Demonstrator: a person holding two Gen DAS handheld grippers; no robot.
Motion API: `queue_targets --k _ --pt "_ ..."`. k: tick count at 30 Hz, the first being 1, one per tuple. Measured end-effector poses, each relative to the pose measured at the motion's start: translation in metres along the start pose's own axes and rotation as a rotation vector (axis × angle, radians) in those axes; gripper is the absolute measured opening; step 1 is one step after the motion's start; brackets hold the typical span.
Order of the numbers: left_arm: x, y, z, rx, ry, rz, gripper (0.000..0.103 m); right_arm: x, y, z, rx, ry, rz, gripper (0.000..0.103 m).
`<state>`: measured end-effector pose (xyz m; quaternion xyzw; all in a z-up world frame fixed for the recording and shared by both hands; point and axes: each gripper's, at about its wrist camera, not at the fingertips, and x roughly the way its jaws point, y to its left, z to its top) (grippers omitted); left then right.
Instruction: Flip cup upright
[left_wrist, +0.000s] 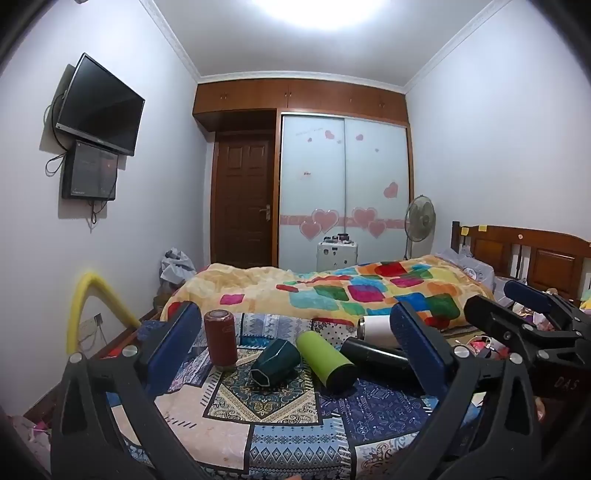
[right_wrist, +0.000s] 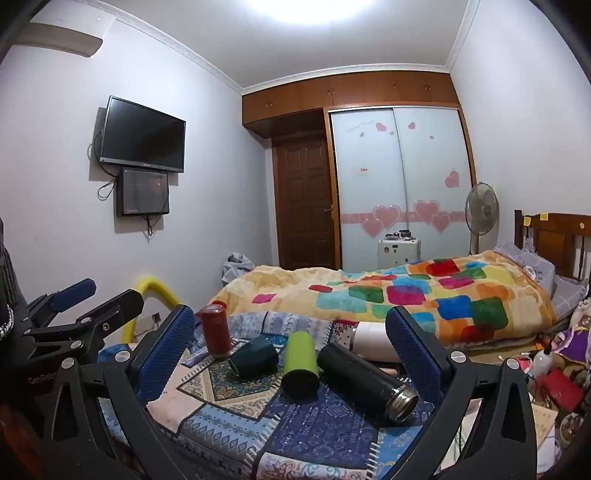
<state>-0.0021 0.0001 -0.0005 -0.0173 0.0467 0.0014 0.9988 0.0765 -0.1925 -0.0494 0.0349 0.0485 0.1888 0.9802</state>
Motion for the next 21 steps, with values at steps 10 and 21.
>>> queue_targets --k 10,21 --pt "0.008 0.006 -0.001 -0.003 0.012 -0.029 0.103 0.001 0.0 -0.001 0.002 0.007 -0.003 0.103" --pt "-0.001 -0.001 0.002 0.008 -0.006 -0.036 0.103 -0.004 -0.002 0.0 0.006 0.003 -0.005 0.103"
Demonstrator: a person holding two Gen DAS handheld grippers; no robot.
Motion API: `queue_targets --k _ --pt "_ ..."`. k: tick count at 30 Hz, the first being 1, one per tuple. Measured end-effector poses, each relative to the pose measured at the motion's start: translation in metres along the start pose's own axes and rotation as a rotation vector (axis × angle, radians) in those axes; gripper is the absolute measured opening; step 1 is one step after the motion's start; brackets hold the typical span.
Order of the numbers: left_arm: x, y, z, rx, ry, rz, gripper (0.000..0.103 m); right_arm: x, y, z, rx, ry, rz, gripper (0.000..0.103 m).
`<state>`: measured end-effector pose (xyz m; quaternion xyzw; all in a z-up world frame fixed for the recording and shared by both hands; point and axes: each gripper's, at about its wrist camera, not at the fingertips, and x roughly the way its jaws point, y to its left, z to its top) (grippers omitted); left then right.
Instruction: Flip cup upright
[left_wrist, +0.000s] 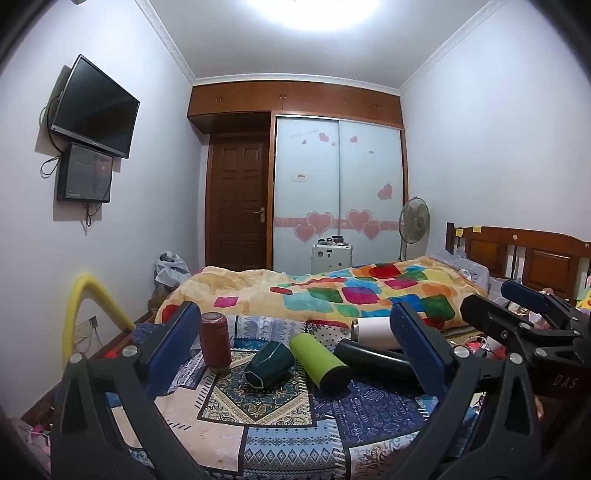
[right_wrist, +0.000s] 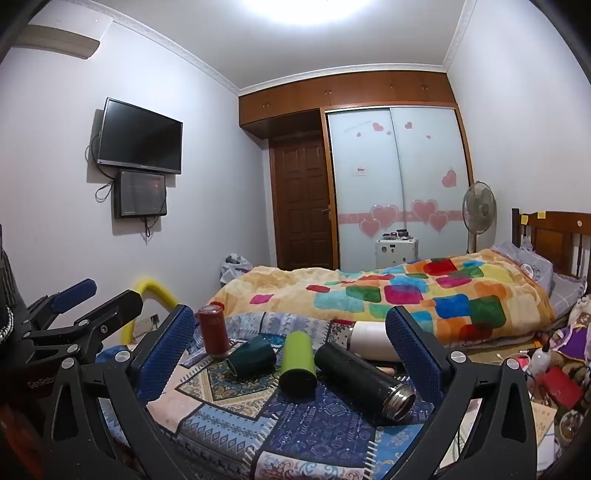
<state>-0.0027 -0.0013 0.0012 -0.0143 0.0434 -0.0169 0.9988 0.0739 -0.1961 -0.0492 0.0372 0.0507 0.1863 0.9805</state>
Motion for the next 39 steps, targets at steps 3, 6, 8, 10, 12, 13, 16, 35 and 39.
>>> queue_targets --k 3,6,8,10,12,13,16,35,39 --pt "0.0009 -0.0002 -0.0013 0.002 0.0 -0.002 0.103 -0.0022 -0.0023 0.0009 0.006 -0.003 0.002 0.103" --pt "0.0007 -0.0017 -0.0017 0.005 0.0 -0.004 0.103 -0.002 -0.0011 0.0009 0.01 -0.004 -0.002 0.103" --pt "0.0 -0.0023 -0.0017 0.006 -0.001 -0.004 0.103 -0.0025 -0.0008 0.0011 0.008 -0.006 -0.003 0.103" --pt "-0.0001 -0.002 -0.0012 0.005 -0.001 -0.007 0.103 -0.0028 -0.001 0.0013 0.007 -0.007 -0.004 0.103" --pt "0.0001 -0.0031 -0.0015 0.005 -0.002 -0.005 0.103 -0.0032 -0.0012 0.0012 0.008 -0.008 -0.003 0.103" --pt "0.0001 -0.0032 -0.0013 0.006 -0.001 -0.006 0.103 -0.0033 -0.0013 0.0013 0.008 -0.008 -0.003 0.103" --pt "0.0002 -0.0034 -0.0017 0.006 -0.003 -0.006 0.103 -0.0035 -0.0011 0.0014 0.009 -0.008 -0.001 0.103" --pt "-0.0003 -0.0033 -0.0007 0.004 -0.001 -0.009 0.103 -0.0019 0.004 0.0001 0.01 -0.005 0.006 0.103" --pt "0.0001 -0.0035 -0.0008 0.004 0.001 -0.011 0.103 -0.0018 0.004 0.0002 0.011 -0.005 0.006 0.103"
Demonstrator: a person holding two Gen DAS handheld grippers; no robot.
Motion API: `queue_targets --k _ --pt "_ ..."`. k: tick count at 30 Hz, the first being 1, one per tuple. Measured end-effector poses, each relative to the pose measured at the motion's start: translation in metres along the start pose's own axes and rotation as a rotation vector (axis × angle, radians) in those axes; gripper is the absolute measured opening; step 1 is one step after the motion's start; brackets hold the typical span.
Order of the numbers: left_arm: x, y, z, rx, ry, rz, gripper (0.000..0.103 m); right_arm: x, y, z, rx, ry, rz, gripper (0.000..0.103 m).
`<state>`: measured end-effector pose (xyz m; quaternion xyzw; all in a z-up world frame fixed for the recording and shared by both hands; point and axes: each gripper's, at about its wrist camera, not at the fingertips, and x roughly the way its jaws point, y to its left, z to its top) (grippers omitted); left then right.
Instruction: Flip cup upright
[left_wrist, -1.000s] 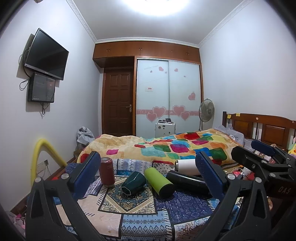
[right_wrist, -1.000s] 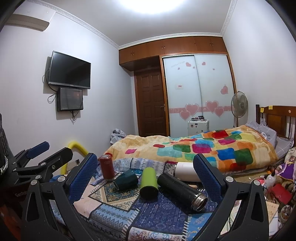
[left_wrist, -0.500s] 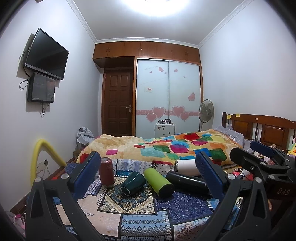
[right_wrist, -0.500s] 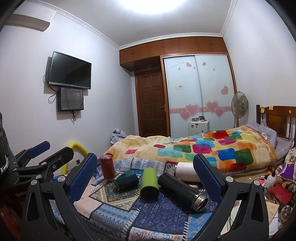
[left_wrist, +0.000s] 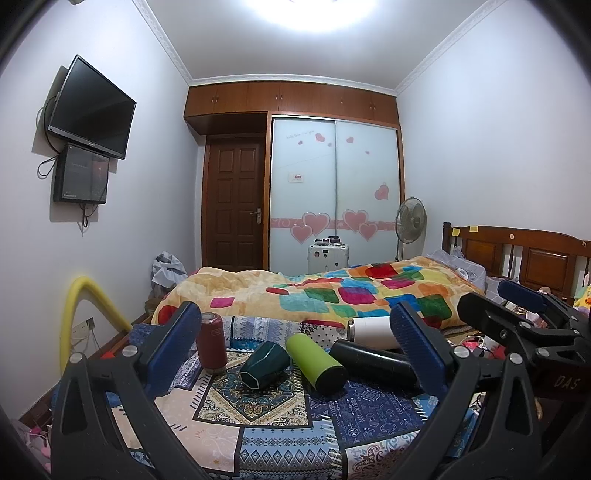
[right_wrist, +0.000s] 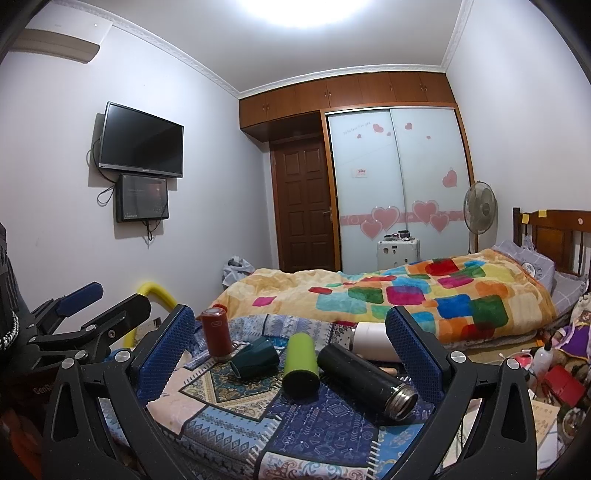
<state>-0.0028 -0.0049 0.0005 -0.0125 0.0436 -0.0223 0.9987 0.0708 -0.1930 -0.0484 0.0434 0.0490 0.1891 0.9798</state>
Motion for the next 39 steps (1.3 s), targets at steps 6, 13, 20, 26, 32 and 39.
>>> queue_targets --k 6,13,20,26,32,39 --pt "0.001 -0.001 0.0 0.0 0.0 -0.001 0.103 0.0 0.0 -0.001 0.0 0.0 -0.001 0.103" --pt "0.001 -0.001 -0.001 0.004 -0.002 -0.001 0.103 0.0 0.0 -0.001 0.0 0.001 0.001 0.103" --pt "0.004 0.0 -0.002 0.001 0.003 -0.002 0.103 0.003 0.0 -0.003 0.001 0.005 0.0 0.103" --pt "0.017 0.006 -0.009 0.0 0.027 0.001 0.103 0.015 -0.002 -0.009 0.003 0.029 -0.012 0.103" --pt "0.06 0.03 -0.024 -0.054 0.13 -0.002 0.103 0.036 -0.008 -0.018 0.0 0.075 -0.038 0.103" --pt "0.139 0.059 -0.056 -0.064 0.313 0.029 0.103 0.068 -0.018 -0.032 -0.006 0.145 -0.065 0.103"
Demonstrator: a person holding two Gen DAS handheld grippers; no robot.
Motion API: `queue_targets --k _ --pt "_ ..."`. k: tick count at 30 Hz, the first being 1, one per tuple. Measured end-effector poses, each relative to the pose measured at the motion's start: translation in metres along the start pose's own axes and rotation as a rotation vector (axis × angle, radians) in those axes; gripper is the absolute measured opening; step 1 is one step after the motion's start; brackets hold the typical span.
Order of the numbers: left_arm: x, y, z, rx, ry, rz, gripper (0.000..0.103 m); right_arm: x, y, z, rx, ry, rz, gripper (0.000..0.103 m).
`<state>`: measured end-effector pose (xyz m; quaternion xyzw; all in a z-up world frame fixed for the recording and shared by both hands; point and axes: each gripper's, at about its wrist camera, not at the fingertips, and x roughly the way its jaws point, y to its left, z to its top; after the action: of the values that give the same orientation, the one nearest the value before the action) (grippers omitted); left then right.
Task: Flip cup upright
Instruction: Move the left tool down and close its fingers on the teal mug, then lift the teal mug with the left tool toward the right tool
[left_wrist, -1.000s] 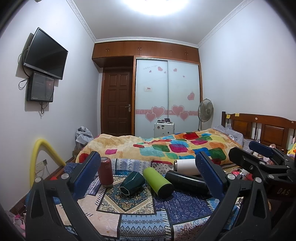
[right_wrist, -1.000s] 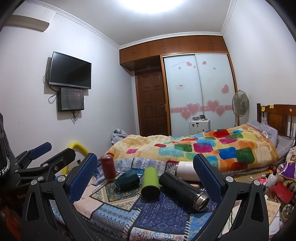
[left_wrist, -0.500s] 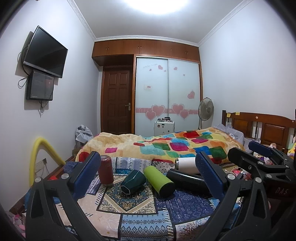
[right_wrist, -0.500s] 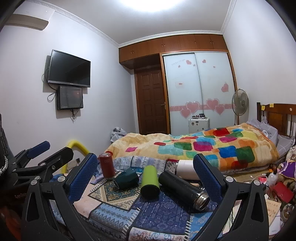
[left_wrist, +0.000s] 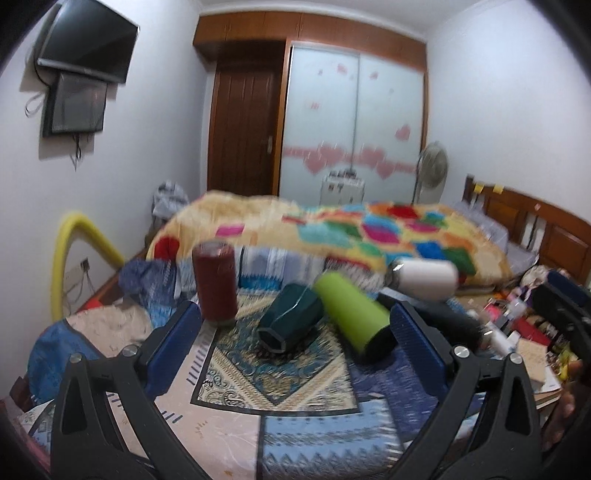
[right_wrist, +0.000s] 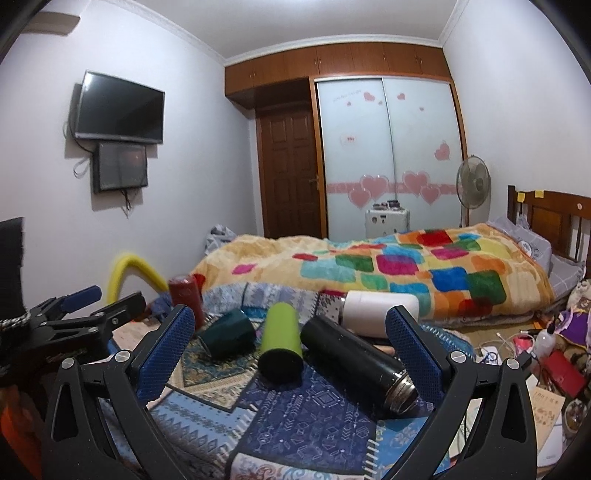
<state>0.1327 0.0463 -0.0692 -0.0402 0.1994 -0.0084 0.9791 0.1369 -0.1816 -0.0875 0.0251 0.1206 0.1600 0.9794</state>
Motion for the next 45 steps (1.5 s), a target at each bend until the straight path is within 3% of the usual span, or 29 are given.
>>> queue_targets --k 6,11,20,25,29,31,45 --pt "0.069 0.014 -0.01 0.016 0.147 -0.017 0.103 0.038 -0.005 -0.01 -0.008 0.089 -0.005 0.103" --pt "0.117 0.01 -0.014 0.109 0.231 -0.011 0.103 0.057 -0.01 -0.021 -0.003 0.14 -0.007 0.103" --pt "0.183 0.01 -0.023 0.212 0.383 -0.025 0.103 0.068 -0.005 -0.027 -0.012 0.173 0.015 0.103" --pt "0.2 0.004 -0.026 0.24 0.432 -0.053 0.09 0.08 -0.002 -0.026 -0.016 0.175 0.025 0.103" --pt "0.214 0.0 -0.029 0.242 0.481 -0.068 0.085 0.083 0.0 -0.026 -0.017 0.175 0.031 0.103" --pt "0.219 -0.002 -0.031 0.25 0.51 -0.076 0.073 0.083 0.0 -0.027 -0.017 0.179 0.034 0.103" --pt "0.183 0.003 -0.04 0.265 0.503 -0.085 0.067 0.078 -0.005 -0.025 -0.012 0.17 0.037 0.103"
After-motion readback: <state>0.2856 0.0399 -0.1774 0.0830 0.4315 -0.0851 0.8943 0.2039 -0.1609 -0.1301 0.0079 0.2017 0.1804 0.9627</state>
